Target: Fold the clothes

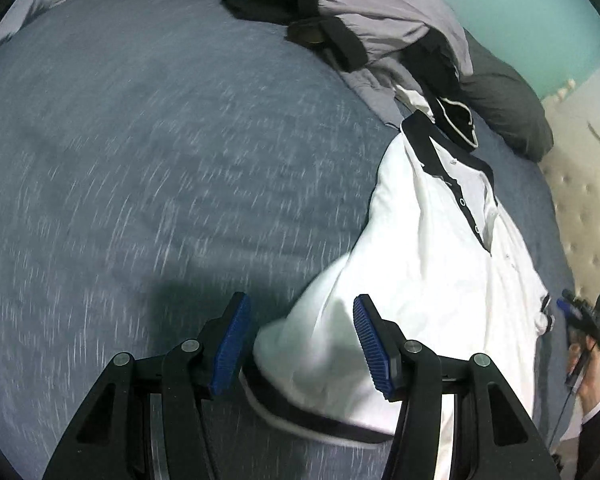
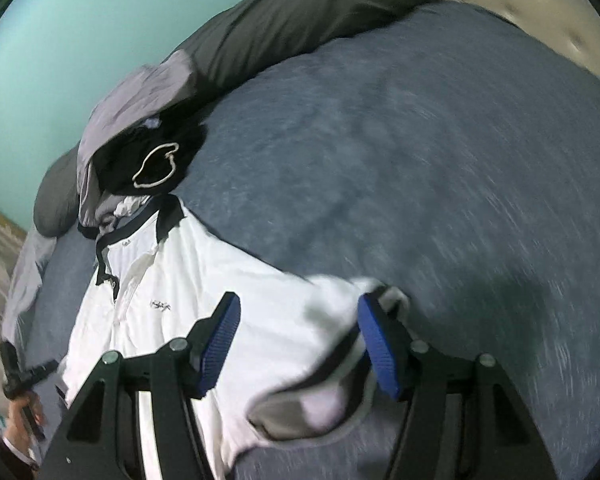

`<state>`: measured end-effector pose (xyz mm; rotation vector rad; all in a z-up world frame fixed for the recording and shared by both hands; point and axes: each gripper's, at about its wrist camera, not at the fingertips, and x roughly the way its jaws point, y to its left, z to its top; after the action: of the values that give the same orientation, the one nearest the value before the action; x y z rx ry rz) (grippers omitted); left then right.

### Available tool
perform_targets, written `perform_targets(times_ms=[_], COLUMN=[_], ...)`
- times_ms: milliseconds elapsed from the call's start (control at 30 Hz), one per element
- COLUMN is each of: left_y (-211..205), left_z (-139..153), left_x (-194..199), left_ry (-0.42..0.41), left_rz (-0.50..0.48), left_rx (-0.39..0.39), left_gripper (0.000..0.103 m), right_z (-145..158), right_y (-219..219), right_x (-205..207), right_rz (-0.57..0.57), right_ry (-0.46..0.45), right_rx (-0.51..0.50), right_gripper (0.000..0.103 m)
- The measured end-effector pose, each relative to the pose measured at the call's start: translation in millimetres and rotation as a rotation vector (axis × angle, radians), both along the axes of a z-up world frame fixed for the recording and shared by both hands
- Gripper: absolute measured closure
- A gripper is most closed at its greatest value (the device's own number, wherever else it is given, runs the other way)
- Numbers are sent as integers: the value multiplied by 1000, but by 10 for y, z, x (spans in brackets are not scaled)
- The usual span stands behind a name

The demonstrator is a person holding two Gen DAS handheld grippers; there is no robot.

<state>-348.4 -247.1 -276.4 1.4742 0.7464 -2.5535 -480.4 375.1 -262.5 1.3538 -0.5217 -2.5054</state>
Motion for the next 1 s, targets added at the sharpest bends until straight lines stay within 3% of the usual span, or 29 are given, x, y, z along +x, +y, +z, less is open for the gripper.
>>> perform_targets(times_ms=[300, 600, 667, 800, 1000], left_y=[123, 302, 335, 424, 512], left_z=[36, -29, -51, -132, -250], left_x=[530, 863, 947, 1070, 1254], left_ry=[69, 108, 116, 112, 120], left_rz=[70, 78, 81, 56, 28], left_rx=[30, -12, -15, -34, -48], left_gripper=[45, 45, 45, 45, 45], right_z=[-248, -204, -217, -266, -283], right_y=[363, 128, 64, -89, -256], right_x=[309, 425, 420, 399, 423], right_rz=[-102, -35, -11, 32, 80], right_ry=[-53, -32, -45, -80, -98], right_rx=[-119, -123, -148, -169, -147], right_gripper=[41, 42, 51, 58, 90])
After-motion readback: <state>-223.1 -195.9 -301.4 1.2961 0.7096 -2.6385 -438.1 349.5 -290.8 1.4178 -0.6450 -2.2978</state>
